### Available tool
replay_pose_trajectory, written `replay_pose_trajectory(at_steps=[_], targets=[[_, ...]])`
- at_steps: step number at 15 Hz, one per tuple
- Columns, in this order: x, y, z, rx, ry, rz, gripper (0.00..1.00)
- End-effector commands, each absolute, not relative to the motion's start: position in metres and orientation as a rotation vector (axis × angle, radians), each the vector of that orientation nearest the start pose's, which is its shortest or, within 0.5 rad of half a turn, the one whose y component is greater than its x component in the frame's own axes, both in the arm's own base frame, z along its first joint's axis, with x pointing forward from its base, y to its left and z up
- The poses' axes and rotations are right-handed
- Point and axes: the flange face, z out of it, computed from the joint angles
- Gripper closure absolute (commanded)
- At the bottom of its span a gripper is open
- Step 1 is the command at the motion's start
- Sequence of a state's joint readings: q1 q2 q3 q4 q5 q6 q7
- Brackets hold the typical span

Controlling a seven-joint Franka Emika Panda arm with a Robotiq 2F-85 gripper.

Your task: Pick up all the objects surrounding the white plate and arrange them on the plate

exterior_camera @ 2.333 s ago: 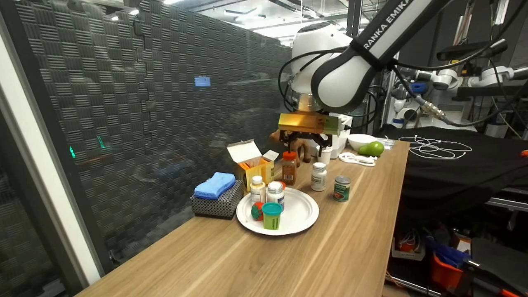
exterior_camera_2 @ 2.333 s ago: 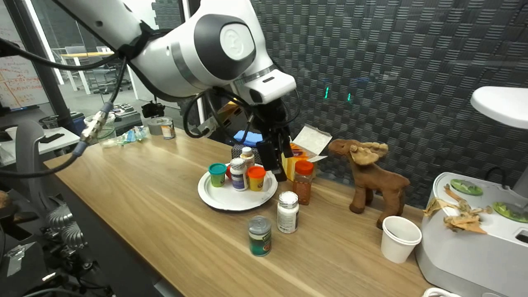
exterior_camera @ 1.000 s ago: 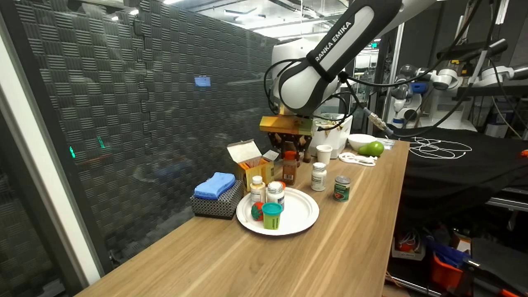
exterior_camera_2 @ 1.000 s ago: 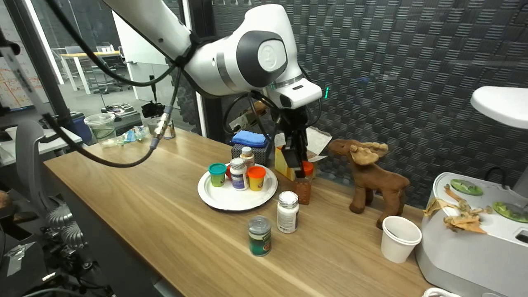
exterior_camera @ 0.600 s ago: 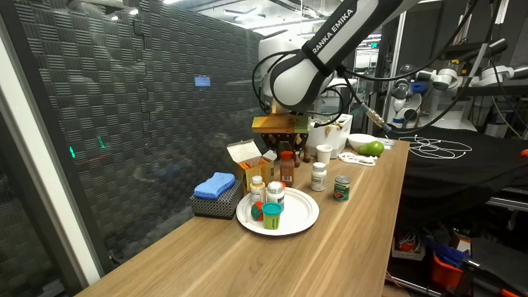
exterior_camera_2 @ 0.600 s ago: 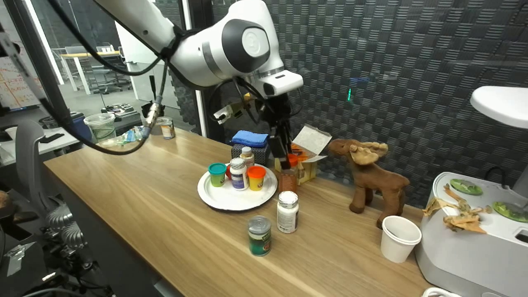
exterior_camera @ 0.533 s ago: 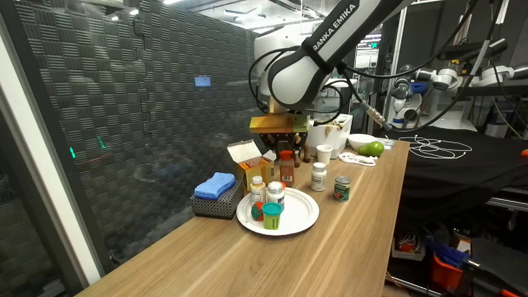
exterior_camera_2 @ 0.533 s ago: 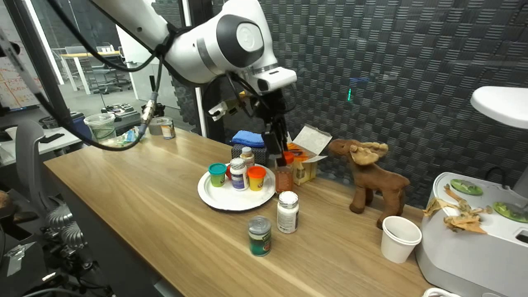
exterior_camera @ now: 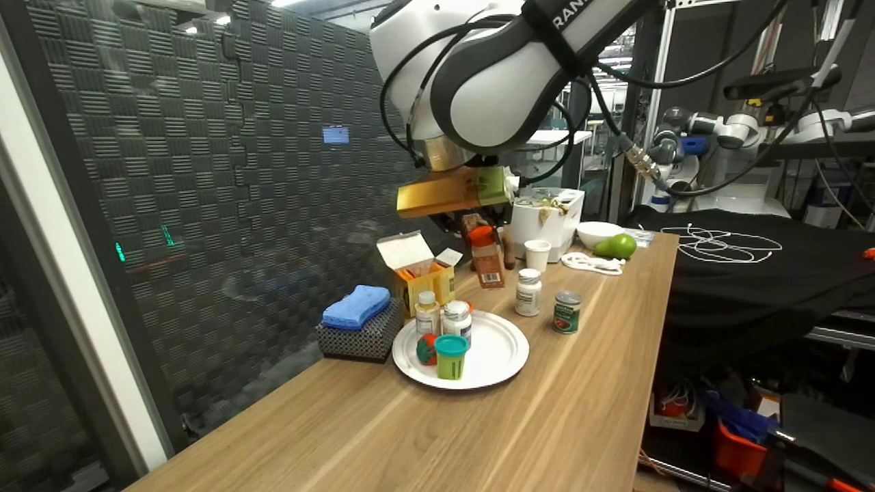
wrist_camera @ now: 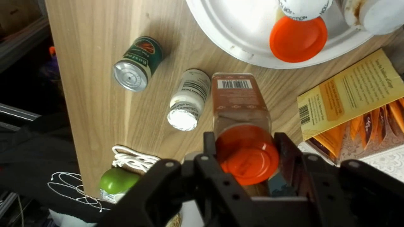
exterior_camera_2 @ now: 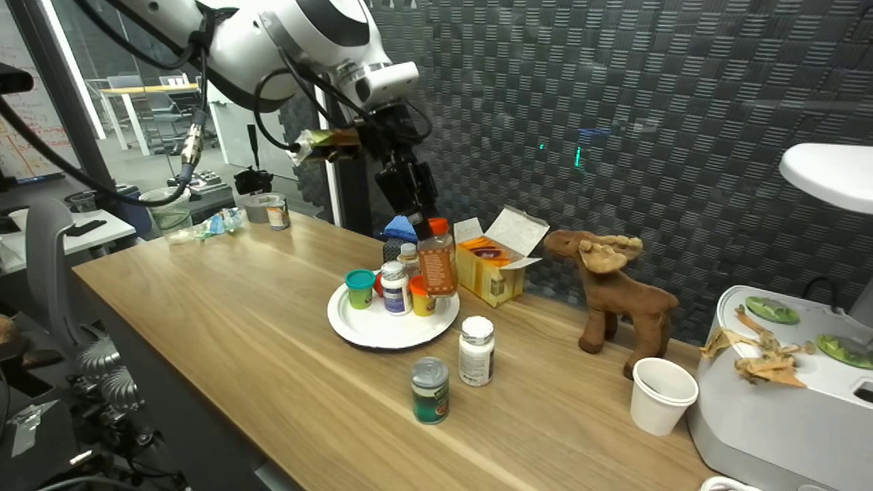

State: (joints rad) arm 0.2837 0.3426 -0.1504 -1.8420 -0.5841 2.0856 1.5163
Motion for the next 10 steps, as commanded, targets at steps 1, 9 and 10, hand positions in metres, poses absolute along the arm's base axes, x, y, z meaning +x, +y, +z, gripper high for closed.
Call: replay_pose_trajectory(at_steps=[1, 9, 10], targets=[[0.61, 0.07, 0.352, -3.051, 1.751, -0.589, 0.76], [0.591, 0.082, 0.319, -3.023, 1.685, -0.465, 0.76], [0.591, 0.082, 0.316, -3.003, 1.68, -0.454, 0.76]])
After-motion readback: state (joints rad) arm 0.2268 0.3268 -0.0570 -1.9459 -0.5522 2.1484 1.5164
